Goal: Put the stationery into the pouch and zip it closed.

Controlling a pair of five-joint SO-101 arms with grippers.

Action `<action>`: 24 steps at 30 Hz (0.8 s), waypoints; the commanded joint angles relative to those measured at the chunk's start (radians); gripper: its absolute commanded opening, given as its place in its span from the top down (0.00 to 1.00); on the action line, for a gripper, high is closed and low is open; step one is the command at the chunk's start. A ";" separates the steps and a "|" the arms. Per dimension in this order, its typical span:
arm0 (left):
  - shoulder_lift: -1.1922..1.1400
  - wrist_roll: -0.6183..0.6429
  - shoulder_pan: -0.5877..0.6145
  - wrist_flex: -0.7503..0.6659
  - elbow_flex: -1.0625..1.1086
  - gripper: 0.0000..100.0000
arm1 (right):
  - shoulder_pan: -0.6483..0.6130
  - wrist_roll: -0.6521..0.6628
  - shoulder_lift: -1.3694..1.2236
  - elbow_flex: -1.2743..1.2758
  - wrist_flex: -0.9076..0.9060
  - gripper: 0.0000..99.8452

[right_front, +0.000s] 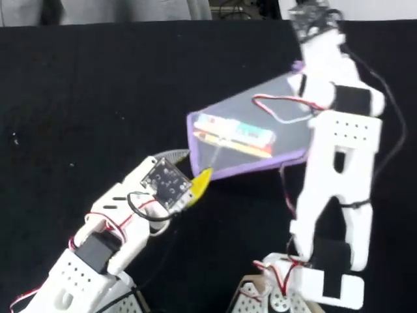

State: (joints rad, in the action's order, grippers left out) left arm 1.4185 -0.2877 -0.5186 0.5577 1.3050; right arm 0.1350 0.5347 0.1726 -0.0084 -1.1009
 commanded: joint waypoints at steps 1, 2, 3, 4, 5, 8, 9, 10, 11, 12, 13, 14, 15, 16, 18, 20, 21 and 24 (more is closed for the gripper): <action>0.008 0.014 0.007 0.023 -0.082 0.79 | -0.101 -0.012 -0.028 -0.028 0.000 0.95; 0.009 0.014 0.007 0.037 -0.088 0.79 | -0.107 -0.037 -0.044 -0.030 -0.003 0.92; 0.009 0.014 0.007 0.052 -0.096 0.79 | -0.107 -0.075 -0.058 -0.030 0.000 0.87; 0.009 0.014 0.007 0.071 -0.102 0.79 | -0.104 -0.104 -0.067 -0.030 0.002 0.83; 0.009 0.015 0.007 0.087 -0.107 0.79 | -0.103 -0.115 -0.074 -0.030 0.002 0.79; 0.009 0.014 0.007 0.109 -0.114 0.79 | -0.107 -0.061 -0.079 -0.024 -0.005 0.71; 0.011 0.017 0.007 0.109 -0.114 0.79 | -0.109 -0.054 -0.076 -0.024 -0.005 0.70; 0.011 0.018 0.007 0.107 -0.114 0.79 | -0.109 -0.054 -0.067 -0.027 -0.006 0.69; 0.011 0.018 0.007 0.107 -0.117 0.79 | -0.106 -0.054 -0.053 -0.028 -0.006 0.70; 0.011 0.020 0.007 0.114 -0.127 0.79 | -0.104 -0.054 -0.033 -0.030 -0.008 0.70; 0.011 0.020 0.007 0.115 -0.131 0.80 | -0.104 -0.054 -0.007 -0.028 -0.014 0.70; 0.011 0.020 0.010 0.117 -0.134 0.81 | -0.103 -0.049 0.024 -0.028 -0.029 0.70; 0.011 0.020 0.022 0.117 -0.139 0.83 | -0.103 -0.048 0.054 -0.028 -0.049 0.70; 0.011 0.020 0.035 0.117 -0.142 0.86 | -0.103 -0.048 0.091 -0.027 -0.072 0.70; 0.011 0.020 0.061 0.118 -0.157 0.93 | -0.103 -0.052 0.170 -0.024 -0.127 0.70; 0.012 0.020 0.091 0.141 -0.173 0.97 | -0.101 -0.052 0.251 -0.021 -0.184 0.71; 0.012 0.020 0.104 0.166 -0.185 0.96 | -0.089 -0.052 0.288 -0.021 -0.213 0.74; 0.021 0.020 0.131 0.264 -0.240 0.95 | -0.029 -0.052 0.394 -0.022 -0.259 0.86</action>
State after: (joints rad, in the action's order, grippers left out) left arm 1.4200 -0.2816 -0.4143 0.7511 1.1684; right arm 0.0552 0.4749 0.4473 -0.0084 -1.3234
